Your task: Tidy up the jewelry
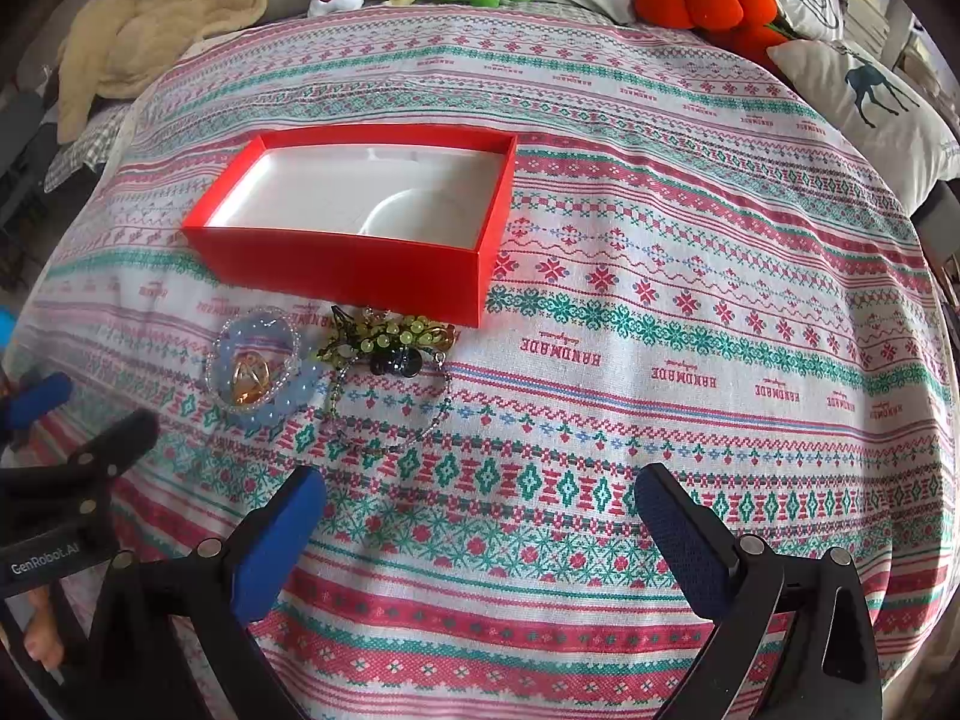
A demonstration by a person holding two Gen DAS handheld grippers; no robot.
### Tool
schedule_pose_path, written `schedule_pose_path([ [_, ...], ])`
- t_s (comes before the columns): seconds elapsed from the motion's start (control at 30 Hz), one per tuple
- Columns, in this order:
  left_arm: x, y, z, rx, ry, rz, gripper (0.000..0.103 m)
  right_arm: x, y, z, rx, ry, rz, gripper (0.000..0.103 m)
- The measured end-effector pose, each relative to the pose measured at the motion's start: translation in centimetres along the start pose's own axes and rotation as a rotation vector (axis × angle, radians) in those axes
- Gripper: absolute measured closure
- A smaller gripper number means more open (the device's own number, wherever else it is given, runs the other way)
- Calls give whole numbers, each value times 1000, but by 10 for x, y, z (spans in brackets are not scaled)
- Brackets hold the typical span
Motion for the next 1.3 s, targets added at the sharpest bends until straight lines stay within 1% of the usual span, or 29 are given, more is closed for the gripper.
schedule_pose_path([
  [0.97, -5, 1, -2, 1, -2, -2, 0, 0, 0, 0, 2, -3, -5, 0],
  [1.03, -8, 1, -2, 4, -9, -1, 0, 0, -1, 0, 4, -5, -9, 0],
  [1.17, -18, 3, 0, 29, -21, 32, 0, 3, -2, 3, 15, -10, -17, 0],
  [1.23, -24, 4, -1, 37, -43, 20, 0, 5, -4, 6, 23, -11, -19, 0],
  [1.3, -26, 7, 0, 27, -61, 5, 0, 7, -3, 7, 25, -9, -19, 0],
])
Point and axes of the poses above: each gripper's, at about its wrist camera, not at the fingertips, and y roughly the way its jaws point, x to its right, z to its top, the point moved 3 cm from there along y, roughly the way its jaws point, and after that the axes turned 12 degrees about x, right-handed, at the moved point
